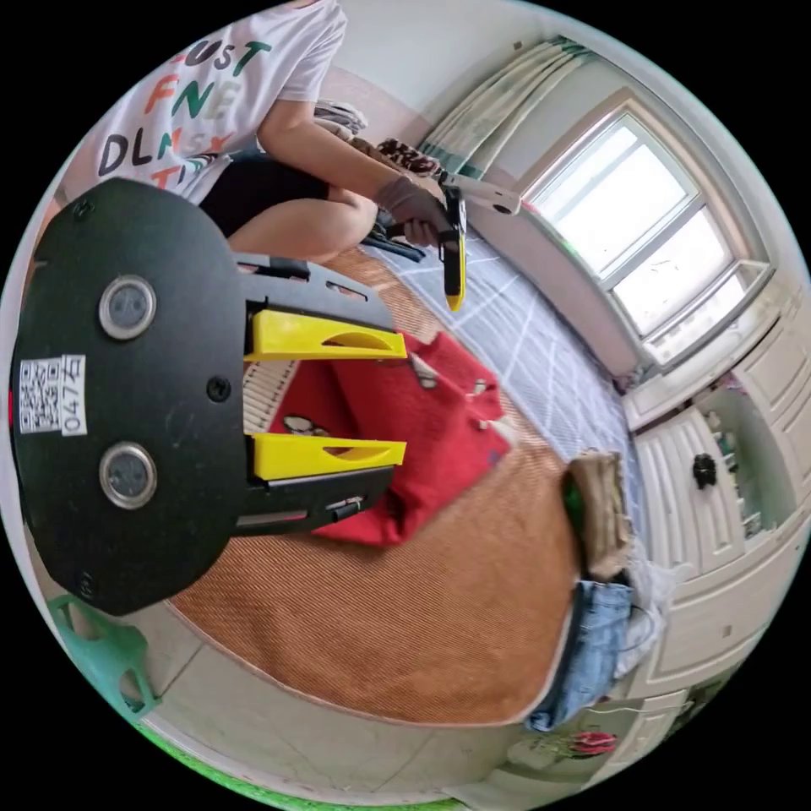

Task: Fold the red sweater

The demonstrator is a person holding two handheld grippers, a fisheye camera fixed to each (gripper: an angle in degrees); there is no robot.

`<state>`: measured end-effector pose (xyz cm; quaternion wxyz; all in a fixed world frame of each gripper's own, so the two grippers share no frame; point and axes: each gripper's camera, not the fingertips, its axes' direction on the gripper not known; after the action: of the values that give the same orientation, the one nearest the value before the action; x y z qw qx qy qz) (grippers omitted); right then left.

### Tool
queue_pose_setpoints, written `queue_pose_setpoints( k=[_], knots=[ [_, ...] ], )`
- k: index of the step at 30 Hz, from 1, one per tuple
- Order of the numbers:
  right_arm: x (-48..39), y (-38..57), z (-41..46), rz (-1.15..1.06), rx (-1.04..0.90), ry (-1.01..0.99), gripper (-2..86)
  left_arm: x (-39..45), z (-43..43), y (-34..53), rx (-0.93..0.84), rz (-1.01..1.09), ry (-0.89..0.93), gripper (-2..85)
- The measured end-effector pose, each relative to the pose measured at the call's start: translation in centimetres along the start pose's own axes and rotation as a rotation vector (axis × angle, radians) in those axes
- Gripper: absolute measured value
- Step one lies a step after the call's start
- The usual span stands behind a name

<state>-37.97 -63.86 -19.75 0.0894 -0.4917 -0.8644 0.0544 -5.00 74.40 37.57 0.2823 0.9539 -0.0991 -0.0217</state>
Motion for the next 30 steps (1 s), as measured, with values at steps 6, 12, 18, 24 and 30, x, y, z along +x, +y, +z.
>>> queue_pose_setpoints(
  k=[6,12,18,24,30],
  knots=[
    [-6.5,0.4,2.8,-0.027,-0.091,0.138,16.5,-4.3,8.0,1.1,-0.03,-0.024,0.096,4.8],
    [-15.3,-6.2,5.0,-0.227,-0.145,0.397,21.6,-8.0,13.5,0.1,-0.031,0.046,0.276,4.4],
    [-15.1,-10.6,10.2,-0.296,-0.339,0.445,0.5,-9.3,19.5,-0.1,-0.107,0.131,0.374,3.6],
    [-11.8,-19.1,0.6,-0.105,-0.019,0.571,0.6,-8.6,22.4,-0.8,-0.085,0.189,0.399,2.3],
    [-3.1,-22.4,-1.7,0.197,0.014,0.515,9.3,-9.5,26.3,-0.5,-0.127,0.18,0.388,0.5]
  ],
)
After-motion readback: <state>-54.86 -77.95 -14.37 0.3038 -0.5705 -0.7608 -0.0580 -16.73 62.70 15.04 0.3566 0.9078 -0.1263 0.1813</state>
